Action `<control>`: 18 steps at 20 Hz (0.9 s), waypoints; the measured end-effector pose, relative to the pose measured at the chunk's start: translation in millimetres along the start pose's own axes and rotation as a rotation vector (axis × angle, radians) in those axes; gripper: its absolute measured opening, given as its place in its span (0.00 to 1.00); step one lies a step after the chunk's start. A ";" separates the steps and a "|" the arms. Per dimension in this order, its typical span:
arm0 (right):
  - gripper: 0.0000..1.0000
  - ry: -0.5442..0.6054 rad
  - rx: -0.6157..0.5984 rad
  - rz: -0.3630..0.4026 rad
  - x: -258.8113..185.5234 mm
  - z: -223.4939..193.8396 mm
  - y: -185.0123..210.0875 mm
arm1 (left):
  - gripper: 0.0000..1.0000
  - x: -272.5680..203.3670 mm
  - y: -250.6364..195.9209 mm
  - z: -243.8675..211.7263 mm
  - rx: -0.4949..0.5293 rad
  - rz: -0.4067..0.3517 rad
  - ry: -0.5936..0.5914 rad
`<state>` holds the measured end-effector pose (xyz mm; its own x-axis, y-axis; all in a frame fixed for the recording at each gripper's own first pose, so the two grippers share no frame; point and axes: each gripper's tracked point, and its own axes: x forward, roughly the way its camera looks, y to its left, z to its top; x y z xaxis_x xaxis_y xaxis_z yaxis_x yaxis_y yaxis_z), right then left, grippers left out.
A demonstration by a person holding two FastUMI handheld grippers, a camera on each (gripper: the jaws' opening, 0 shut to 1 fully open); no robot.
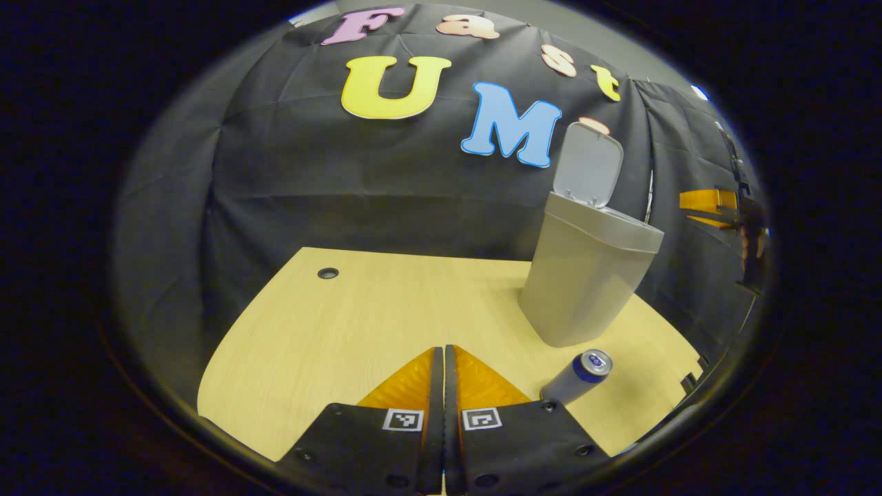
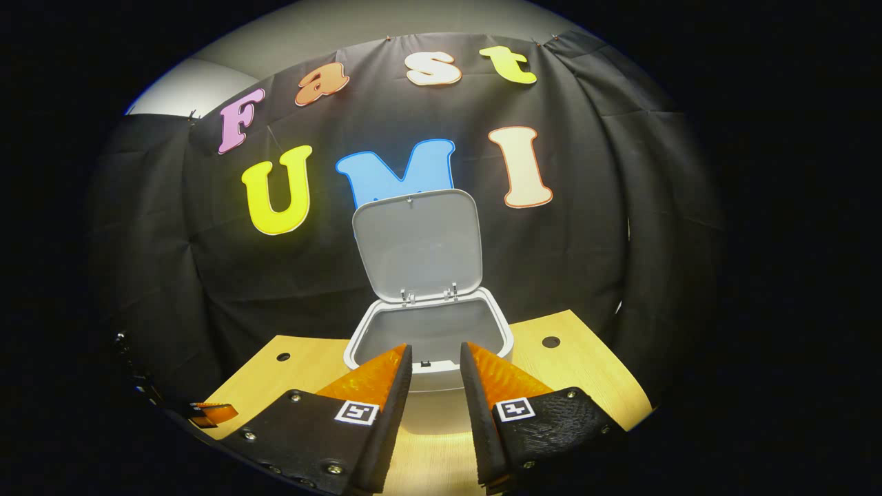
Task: Press the lid of the desktop garbage bin to open it, pick up the crumpled paper on the desktop and throw it into the bin, then pick up the pop can on the desktop and drop it into the bin, and finally close the garbage bin lid.
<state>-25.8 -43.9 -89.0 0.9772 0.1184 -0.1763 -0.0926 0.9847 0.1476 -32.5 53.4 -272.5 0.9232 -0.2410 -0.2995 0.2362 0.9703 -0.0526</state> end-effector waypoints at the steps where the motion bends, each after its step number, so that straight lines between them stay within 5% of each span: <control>1: 0.48 0.002 0.002 -0.001 1.1 -1.9 -0.6 | 0.07 0.2 5.9 -2.5 0.008 0.012 0.009; 3: 0.48 0.010 0.010 -0.002 3.2 -5.8 -1.5 | 0.07 2.3 9.9 -23.9 0.026 0.012 0.072; 4: 0.48 0.015 0.015 -0.004 3.6 -7.7 -2.7 | 0.15 -0.9 6.7 -33.8 0.037 0.002 0.101; 7: 0.48 0.026 0.032 -0.014 3.8 -13.9 -4.9 | 0.72 -11.5 -7.6 -59.6 0.080 -0.043 0.158; 9: 0.48 0.033 0.043 -0.019 4.6 -17.5 -7.2 | 0.93 -17.1 -12.5 -79.5 0.109 -0.044 0.194; 18: 0.48 0.050 0.064 -0.027 6.6 -23.0 -9.0 | 0.96 -29.6 -8.8 -171.5 0.104 0.068 0.328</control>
<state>-22.9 -49.0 -113.9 0.9682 0.1000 -0.2295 -0.0526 0.9775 0.2041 -113.9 55.9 -426.5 0.7952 -0.1392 -0.5902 0.2223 0.9724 0.0702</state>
